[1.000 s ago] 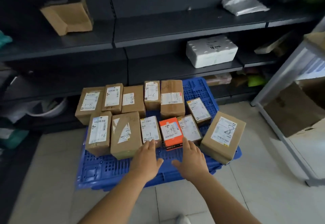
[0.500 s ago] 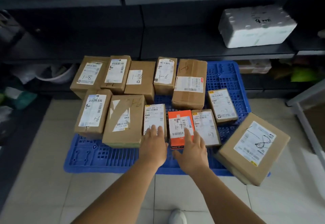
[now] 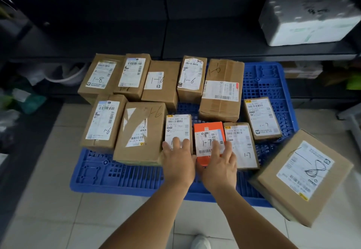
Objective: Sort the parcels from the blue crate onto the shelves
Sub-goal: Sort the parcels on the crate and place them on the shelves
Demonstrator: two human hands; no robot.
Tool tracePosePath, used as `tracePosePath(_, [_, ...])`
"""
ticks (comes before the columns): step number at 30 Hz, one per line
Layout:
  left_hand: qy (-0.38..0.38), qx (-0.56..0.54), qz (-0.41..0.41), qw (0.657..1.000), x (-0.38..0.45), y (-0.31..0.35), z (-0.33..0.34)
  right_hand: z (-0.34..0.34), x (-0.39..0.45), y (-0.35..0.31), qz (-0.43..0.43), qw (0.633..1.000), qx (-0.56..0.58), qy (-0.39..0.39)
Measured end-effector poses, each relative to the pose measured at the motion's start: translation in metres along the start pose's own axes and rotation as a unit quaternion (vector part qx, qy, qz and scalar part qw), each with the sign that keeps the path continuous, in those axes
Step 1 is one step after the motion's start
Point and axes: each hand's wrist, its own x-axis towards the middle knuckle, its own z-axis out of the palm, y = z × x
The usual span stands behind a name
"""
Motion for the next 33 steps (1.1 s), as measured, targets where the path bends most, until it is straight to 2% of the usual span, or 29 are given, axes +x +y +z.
tracePosePath(6, [0.032,-0.013,-0.014,0.999,0.004,0.005,0.004,-0.002,-0.002,0.008,0.008,1.000,-0.007,0.005])
tracePosePath(11, [0.029,-0.042,-0.025,0.998,-0.007,0.013,0.010,-0.002,-0.014,0.023,0.027,1.000,-0.005,0.009])
tracePosePath(15, [0.038,-0.105,-0.067,0.992,-0.019,0.013,0.014,0.001,-0.020,0.032,0.030,0.999,-0.006,0.022])
tracePosePath(21, [0.013,-0.174,-0.145,0.974,-0.019,0.019,0.018,0.006,-0.020,0.033,0.029,0.999,0.001,0.020])
tracePosePath(25, [0.013,-0.190,-0.156,0.969,-0.026,0.016,0.014,0.004,-0.024,0.032,0.029,0.999,0.019,0.022])
tracePosePath(33, [0.076,-0.230,-0.115,0.963,-0.067,-0.005,-0.011,-0.015,-0.057,0.017,-0.010,0.996,0.052,0.069])
